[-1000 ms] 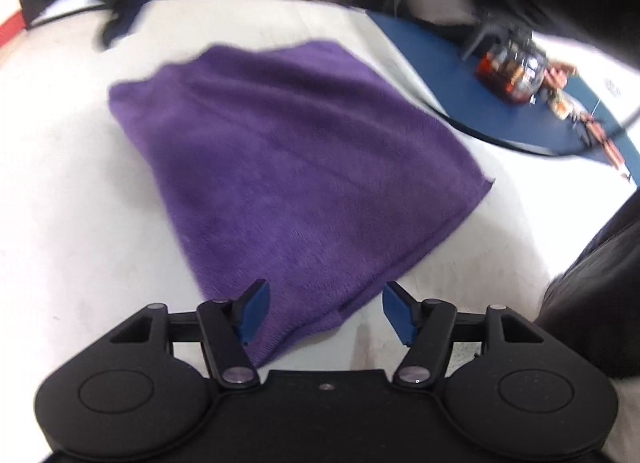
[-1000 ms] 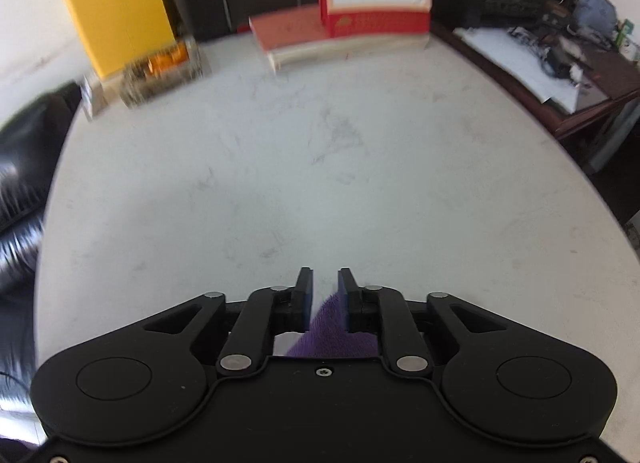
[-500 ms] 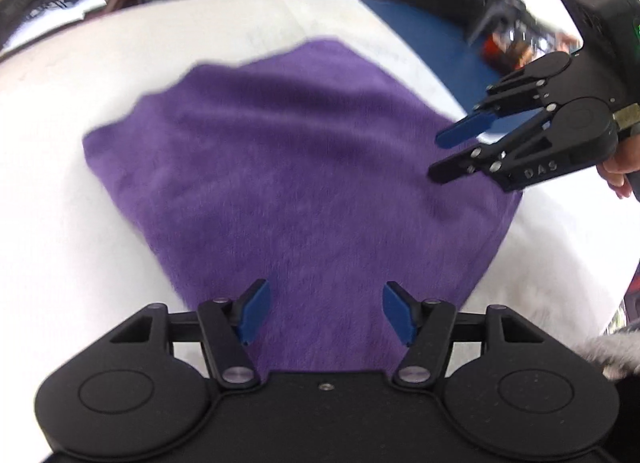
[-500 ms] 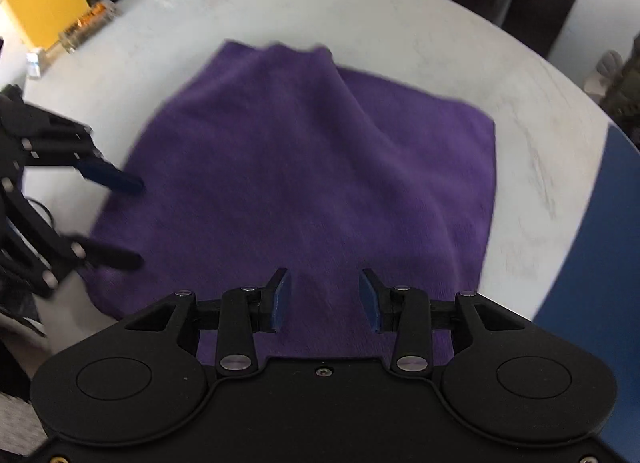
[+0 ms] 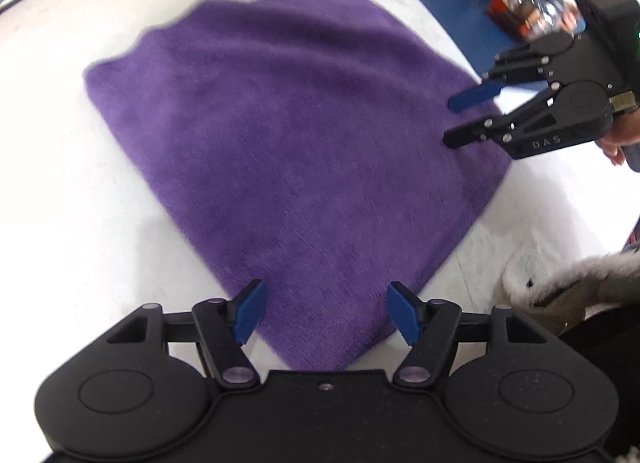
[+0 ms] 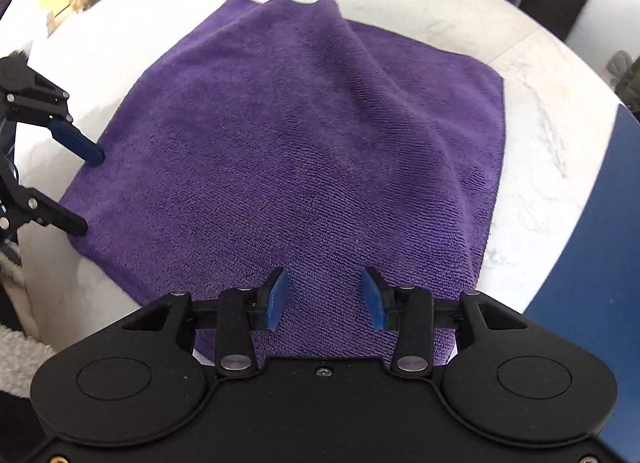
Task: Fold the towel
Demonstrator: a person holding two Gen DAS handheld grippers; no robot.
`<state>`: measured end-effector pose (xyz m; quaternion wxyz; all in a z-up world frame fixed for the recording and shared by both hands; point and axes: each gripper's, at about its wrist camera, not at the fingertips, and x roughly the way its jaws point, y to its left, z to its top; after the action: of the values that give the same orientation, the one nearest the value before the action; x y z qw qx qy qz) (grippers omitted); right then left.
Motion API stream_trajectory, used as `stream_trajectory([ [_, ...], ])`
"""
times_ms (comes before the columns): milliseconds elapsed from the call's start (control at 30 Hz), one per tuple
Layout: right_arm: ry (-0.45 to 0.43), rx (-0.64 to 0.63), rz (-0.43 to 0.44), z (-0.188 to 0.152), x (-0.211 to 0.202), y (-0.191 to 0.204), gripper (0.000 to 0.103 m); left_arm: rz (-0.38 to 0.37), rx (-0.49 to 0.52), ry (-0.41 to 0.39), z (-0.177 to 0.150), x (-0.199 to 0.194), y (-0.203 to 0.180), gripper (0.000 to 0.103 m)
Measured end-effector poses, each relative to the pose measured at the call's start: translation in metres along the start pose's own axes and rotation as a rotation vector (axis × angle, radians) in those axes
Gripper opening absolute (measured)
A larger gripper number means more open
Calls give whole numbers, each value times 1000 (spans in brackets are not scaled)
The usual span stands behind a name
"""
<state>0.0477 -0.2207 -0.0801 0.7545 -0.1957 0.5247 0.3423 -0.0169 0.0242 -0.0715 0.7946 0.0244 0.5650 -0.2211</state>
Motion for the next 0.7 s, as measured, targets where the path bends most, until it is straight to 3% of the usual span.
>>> stream_trajectory([
  [133, -98, 14, 22, 30, -8, -14, 41, 20, -60, -106, 46, -2, 20, 64],
  [233, -120, 6, 29, 54, 6, -23, 41, 37, -46, -116, 70, 12, 27, 64],
  [333, -114, -2, 43, 63, 17, -28, 41, 46, -48, -75, 84, 30, 41, 64],
  [400, -101, -6, 52, 65, 24, -32, 41, 54, -62, -42, 85, 37, 49, 64],
  [567, -81, 27, 97, 61, 27, -46, 41, 26, -55, -49, 81, 36, 56, 64],
  [700, -175, 90, 52, 76, 9, -70, 41, 30, -62, -41, 82, 34, 61, 64],
])
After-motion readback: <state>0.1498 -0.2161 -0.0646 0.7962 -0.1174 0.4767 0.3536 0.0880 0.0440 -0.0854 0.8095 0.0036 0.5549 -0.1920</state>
